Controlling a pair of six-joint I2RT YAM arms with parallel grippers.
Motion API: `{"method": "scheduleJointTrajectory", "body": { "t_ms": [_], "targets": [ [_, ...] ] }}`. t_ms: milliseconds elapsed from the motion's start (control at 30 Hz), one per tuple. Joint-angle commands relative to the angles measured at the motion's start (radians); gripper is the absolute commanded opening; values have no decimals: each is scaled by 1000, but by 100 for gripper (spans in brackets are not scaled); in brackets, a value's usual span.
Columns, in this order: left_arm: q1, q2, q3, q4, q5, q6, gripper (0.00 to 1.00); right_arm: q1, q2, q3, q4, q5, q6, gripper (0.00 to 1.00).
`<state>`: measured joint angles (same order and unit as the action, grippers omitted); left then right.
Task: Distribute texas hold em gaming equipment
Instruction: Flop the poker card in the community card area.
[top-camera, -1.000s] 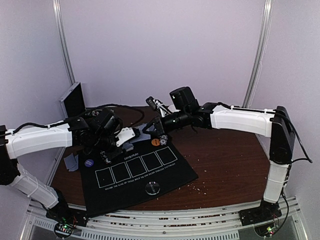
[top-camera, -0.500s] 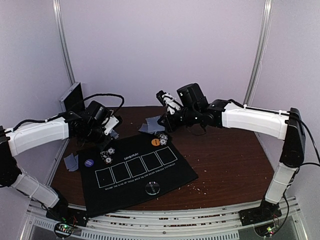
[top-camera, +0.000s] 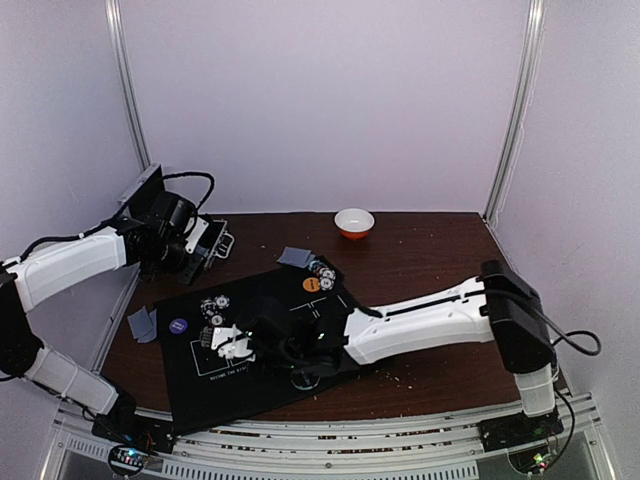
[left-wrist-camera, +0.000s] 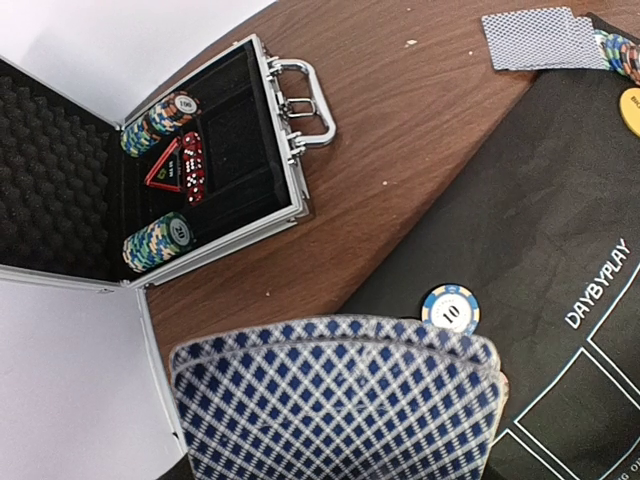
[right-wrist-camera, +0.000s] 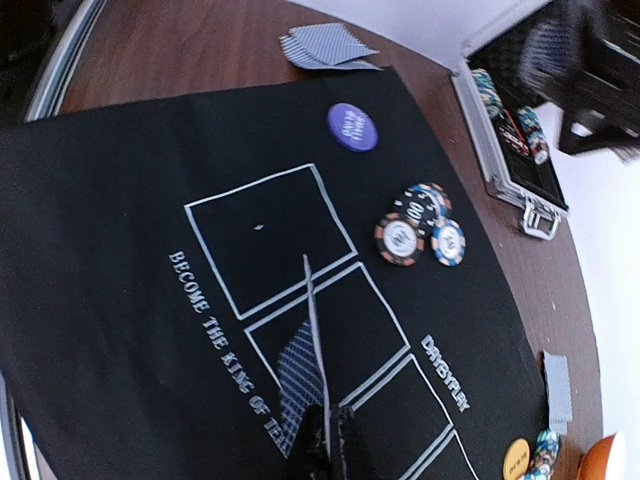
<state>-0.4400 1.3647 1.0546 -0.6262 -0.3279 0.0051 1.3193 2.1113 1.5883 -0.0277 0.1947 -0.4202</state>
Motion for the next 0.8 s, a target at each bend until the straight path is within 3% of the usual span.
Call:
{"method": "scheduleJointTrajectory", "body": {
  "t_ms": [0, 167, 400, 600, 767],
  "targets": [
    [15, -32, 8, 68, -20, 4, 54, 52, 141, 149, 34, 169, -165, 0],
    [18, -60, -6, 92, 8, 15, 54, 79, 262, 311, 31, 310, -198, 0],
    [18, -70, -19, 106, 25, 19, 55, 91, 362, 375, 128, 413, -280, 0],
    [19, -77, -28, 113, 37, 22, 55, 114, 542, 604, -38, 436, -291, 0],
    [18, -82, -31, 117, 47, 26, 55, 130, 567, 636, -111, 398, -222, 0]
  ]
}}
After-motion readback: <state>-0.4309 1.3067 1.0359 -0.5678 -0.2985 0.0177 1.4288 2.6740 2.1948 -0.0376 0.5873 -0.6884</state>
